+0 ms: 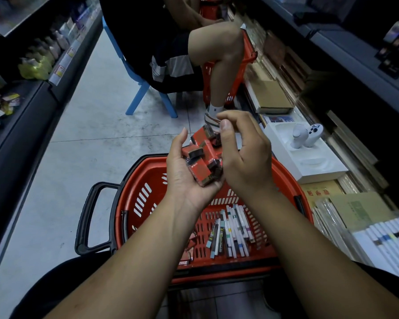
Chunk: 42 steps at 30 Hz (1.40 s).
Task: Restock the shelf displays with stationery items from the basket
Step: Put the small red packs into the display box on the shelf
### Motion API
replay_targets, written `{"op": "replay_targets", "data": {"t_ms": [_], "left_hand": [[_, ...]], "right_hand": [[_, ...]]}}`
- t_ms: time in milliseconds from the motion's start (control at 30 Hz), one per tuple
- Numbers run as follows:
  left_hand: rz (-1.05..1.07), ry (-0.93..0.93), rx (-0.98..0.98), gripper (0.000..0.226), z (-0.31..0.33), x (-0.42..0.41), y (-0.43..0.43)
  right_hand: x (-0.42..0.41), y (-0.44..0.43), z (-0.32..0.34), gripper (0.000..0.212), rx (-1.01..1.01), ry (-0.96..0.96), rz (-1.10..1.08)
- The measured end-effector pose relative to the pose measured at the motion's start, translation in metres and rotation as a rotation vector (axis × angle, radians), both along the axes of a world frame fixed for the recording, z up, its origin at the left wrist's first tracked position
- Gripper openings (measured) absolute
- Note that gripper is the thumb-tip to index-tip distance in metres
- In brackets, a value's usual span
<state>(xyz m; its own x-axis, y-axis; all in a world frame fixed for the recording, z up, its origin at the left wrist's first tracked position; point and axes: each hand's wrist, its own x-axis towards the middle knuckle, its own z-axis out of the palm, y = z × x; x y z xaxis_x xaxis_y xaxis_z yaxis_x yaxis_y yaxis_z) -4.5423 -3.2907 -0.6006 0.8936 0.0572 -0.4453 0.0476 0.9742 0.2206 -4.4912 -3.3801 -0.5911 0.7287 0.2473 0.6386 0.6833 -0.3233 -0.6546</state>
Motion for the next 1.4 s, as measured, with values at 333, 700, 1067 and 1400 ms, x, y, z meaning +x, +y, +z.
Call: {"op": "replay_targets", "data": {"t_ms": [333,700,1067,1400], "left_hand": [[0.104,-0.007,-0.079,0.06,0.001,-0.015,0.025],[0.045,0.031,0.0,0.063,-0.013,-0.053,0.009],[-0.038,0.057,0.051,0.064,-0.018,-0.088,-0.003],[-0.051,0.053,0.058,0.062,-0.022,-0.08,-0.005]], "right_hand": [[0.017,-0.028,-0.014,0.031,-0.303,0.078,0.046],[-0.023,-0.045,-0.046,0.048,-0.655,0.174,0.326],[-0.084,-0.087,-0.105,0.057,-0.84,0.323,0.496],[-0.096,-0.099,-0.167,0.065,-1.221,-0.171,0.404]]}}
